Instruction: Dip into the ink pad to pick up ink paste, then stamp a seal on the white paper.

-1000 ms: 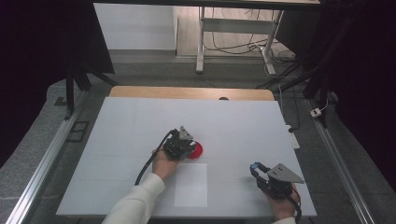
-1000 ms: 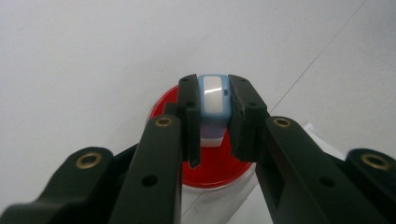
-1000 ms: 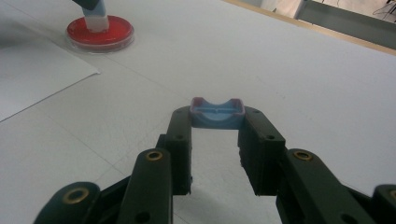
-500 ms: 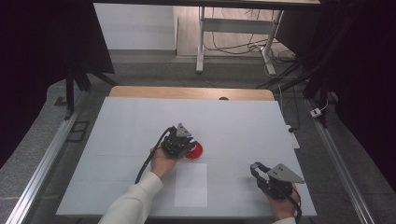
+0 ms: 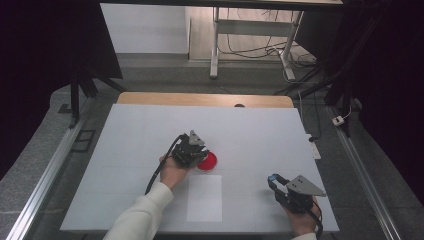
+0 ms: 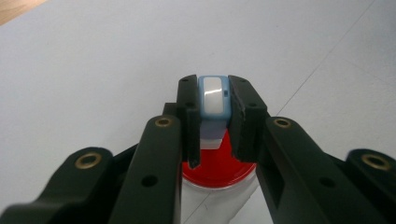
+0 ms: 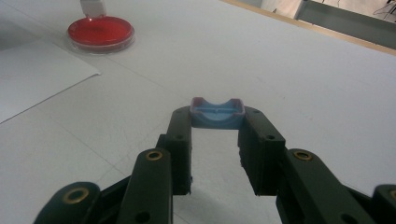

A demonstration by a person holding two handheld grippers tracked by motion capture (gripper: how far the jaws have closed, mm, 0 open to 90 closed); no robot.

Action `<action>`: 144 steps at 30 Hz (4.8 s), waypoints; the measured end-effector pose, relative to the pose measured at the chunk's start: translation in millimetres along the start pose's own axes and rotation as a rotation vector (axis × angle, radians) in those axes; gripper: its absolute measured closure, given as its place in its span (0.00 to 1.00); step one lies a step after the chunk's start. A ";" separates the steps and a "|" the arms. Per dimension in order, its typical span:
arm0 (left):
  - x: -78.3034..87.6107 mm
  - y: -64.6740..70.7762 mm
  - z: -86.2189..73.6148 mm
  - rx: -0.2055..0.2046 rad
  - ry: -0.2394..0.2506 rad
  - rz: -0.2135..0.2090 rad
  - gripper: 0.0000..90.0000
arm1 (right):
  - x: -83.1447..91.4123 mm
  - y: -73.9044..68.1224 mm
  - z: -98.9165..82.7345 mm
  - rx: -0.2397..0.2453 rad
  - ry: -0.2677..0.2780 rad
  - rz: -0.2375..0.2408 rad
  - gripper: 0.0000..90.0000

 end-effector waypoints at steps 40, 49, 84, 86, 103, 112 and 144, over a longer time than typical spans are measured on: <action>-13.7 -3.9 -4.5 -0.002 -0.057 0.015 0.85 | -0.4 -0.6 -0.1 0.003 -0.001 0.005 0.72; -16.5 -2.1 -6.0 -0.021 -0.066 0.029 0.85 | -0.3 -1.1 0.0 0.004 -0.001 0.006 0.72; -5.6 -1.0 -1.3 -0.022 -0.003 0.030 0.84 | -0.1 -0.1 -0.3 -0.003 0.002 0.005 0.72; -2.4 -0.6 -0.1 -0.023 0.006 0.025 0.84 | -0.2 0.0 -0.4 -0.003 0.001 0.005 0.72; 29.5 0.5 1.4 -0.017 0.083 -0.023 0.84 | 0.1 -0.2 -0.4 0.001 -0.004 0.001 0.72; 44.9 0.3 -0.4 -0.025 0.108 -0.033 0.84 | -0.5 -0.7 -0.4 0.000 -0.001 0.003 0.72; 77.4 15.1 -16.1 -0.041 0.151 -0.088 0.84 | -0.5 -0.5 -0.4 0.000 -0.004 -0.001 0.72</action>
Point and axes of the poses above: each handheld gripper's, and its own axes: x roughly backward along the jaws, z roughly out of its top, y roughly to its right, the point moved 4 cm from there along -x, roughly forward along the jaws, and after that the axes turned 8 degrees about -z, right-handed, at the moved point
